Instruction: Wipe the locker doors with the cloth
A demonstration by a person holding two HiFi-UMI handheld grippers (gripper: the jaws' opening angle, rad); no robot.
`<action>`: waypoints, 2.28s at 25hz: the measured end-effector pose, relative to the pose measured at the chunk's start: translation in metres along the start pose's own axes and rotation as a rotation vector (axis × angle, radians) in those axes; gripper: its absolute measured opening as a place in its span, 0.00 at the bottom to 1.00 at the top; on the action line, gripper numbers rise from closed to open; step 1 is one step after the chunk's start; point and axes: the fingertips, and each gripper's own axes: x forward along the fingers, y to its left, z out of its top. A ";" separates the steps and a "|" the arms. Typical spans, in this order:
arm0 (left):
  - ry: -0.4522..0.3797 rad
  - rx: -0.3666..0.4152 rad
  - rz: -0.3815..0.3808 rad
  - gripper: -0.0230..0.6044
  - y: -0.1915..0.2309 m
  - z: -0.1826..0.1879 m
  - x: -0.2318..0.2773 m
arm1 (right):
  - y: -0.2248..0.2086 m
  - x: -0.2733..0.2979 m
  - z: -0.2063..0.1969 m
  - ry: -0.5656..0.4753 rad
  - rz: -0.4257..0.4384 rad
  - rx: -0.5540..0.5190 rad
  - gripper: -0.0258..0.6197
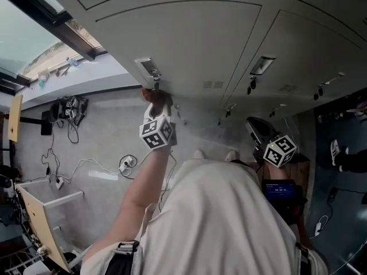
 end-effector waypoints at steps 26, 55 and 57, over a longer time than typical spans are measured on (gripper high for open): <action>0.122 -0.025 -0.553 0.22 -0.237 -0.022 0.025 | -0.068 -0.024 0.012 -0.016 0.035 0.038 0.09; -0.107 0.169 -0.301 0.22 -0.003 0.065 -0.027 | -0.023 0.021 0.010 0.022 0.116 0.043 0.09; -0.138 0.235 -0.247 0.22 0.001 0.078 -0.034 | -0.019 0.024 0.008 0.024 0.126 0.037 0.09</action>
